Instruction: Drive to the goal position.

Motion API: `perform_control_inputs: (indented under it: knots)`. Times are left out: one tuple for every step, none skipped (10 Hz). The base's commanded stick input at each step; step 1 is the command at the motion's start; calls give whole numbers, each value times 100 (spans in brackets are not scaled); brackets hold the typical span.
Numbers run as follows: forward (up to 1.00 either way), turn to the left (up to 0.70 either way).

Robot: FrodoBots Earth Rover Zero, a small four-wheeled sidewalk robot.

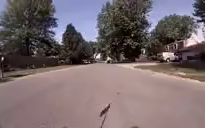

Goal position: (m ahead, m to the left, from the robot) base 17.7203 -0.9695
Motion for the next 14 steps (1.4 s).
perform_control_inputs:
  knots:
    - [69, 3]
    - [69, 3]
    - [69, 3]
    - [69, 3]
    - [69, 3]
    - [69, 3]
    - [69, 3]
    - [69, 3]
    - [69, 3]
    - [69, 3]
    - [69, 3]
    - [69, 3]
    - [69, 3]
    - [69, 3]
